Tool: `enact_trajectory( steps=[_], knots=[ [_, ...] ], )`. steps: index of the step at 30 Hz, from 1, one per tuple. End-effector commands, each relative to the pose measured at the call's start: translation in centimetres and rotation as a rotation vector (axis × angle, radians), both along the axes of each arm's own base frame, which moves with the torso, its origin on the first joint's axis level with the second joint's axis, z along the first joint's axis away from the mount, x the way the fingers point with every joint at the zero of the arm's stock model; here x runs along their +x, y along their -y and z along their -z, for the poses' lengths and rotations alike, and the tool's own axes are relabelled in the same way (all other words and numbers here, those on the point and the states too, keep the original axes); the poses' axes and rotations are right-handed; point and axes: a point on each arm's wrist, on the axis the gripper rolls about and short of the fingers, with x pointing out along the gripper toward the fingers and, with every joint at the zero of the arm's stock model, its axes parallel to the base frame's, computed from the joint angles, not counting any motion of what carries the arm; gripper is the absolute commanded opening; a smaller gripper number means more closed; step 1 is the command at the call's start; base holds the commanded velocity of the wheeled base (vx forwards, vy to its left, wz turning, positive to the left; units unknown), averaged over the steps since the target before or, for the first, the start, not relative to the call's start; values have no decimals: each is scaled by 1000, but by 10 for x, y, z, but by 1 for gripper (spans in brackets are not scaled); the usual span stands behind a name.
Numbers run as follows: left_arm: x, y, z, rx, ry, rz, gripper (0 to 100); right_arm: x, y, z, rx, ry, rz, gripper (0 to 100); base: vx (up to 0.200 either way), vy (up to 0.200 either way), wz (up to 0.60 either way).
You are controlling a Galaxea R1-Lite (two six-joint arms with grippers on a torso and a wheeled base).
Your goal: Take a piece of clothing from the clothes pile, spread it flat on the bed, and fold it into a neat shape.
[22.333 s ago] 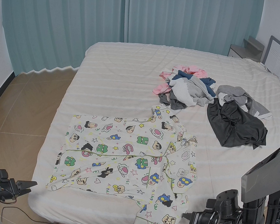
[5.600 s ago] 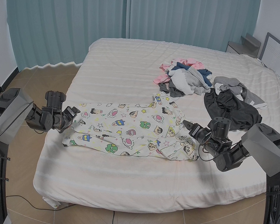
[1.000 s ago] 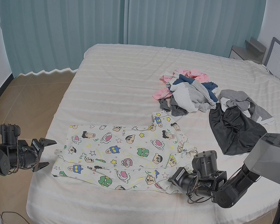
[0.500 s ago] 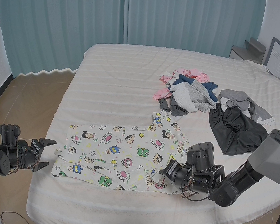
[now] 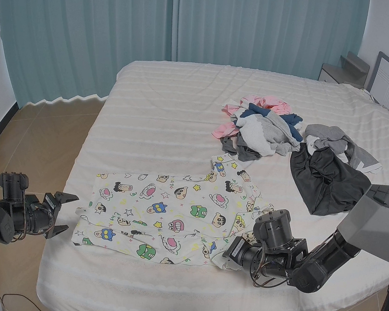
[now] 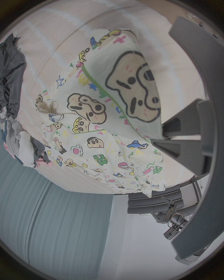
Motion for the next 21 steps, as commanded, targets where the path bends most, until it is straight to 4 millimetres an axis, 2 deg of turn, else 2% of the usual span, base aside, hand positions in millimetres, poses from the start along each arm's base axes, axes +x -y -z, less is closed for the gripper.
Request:
enact_trajectory(
  steps=[1, 2, 3, 9, 14, 15, 16, 21],
  knots=[
    [0, 0, 0, 0, -1, 0, 100, -3, 0, 3, -6, -13, -8, 0, 0, 0, 0],
    [0, 0, 0, 0, -1, -2, 100, -3, -1, 3, -5, -12, -8, 0, 0, 0, 0],
    [0, 0, 0, 0, -1, -2, 100, -3, -1, 4, -6, -13, -7, 100, 0, 0, 0],
    [0, 0, 0, 0, -1, 0, 100, -6, -4, -2, 18, -8, -5, 100, 0, 0, 0],
    [0, 0, 1, -1, -3, -2, 100, -16, 7, -27, 30, 38, -11, 100, 0, 0, 0],
    [0, 0, 1, -1, -3, -2, 100, -16, 7, -27, 30, 38, -11, 100, 0, 0, 0],
    [0, 0, 1, -1, -3, -2, 100, -23, 19, -35, 13, 63, -28, 100, 0, 0, 0],
    [0, 0, 1, -1, -3, -2, 100, -28, 52, -45, -54, 113, -15, 100, 0, 0, 0]
  ],
)
